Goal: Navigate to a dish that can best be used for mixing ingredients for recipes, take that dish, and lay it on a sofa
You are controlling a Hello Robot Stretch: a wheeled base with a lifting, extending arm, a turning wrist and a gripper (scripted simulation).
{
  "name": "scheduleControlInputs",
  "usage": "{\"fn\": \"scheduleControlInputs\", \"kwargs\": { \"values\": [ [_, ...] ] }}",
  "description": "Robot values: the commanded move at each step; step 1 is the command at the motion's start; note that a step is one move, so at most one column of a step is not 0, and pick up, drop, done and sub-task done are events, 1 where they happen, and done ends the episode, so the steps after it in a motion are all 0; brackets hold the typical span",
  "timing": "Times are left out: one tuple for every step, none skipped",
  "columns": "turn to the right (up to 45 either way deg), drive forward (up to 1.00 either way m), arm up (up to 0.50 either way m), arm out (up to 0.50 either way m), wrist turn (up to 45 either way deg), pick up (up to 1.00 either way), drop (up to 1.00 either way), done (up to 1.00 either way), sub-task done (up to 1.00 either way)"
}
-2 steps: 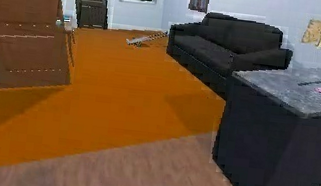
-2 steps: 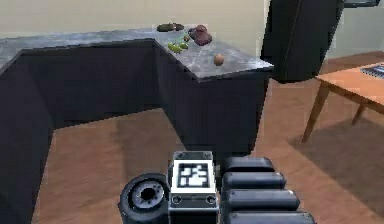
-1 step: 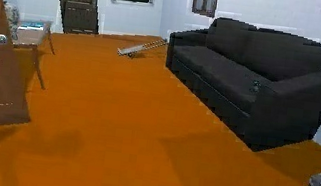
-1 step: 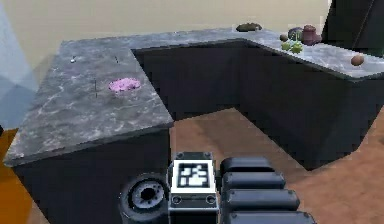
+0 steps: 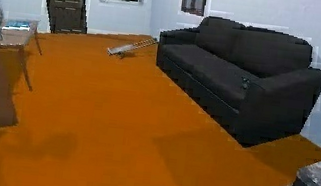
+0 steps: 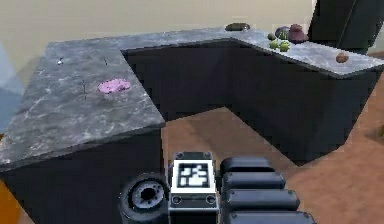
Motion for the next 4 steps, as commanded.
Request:
{"fn": "scheduleControlInputs", "kwargs": {
  "values": [
    [-9.0, 0.0, 0.0, 0.0, 0.0, 0.0, 0.0, 0.0, 0.0],
    [0.0, 0.55, 0.0, 0.0, 0.0, 0.0, 0.0, 0.0, 0.0],
    [3.0, 0.0, 0.0, 0.0, 0.0, 0.0, 0.0, 0.0, 0.0],
    [0.0, 1.0, 0.0, 0.0, 0.0, 0.0, 0.0, 0.0, 0.0]
  ]
}}
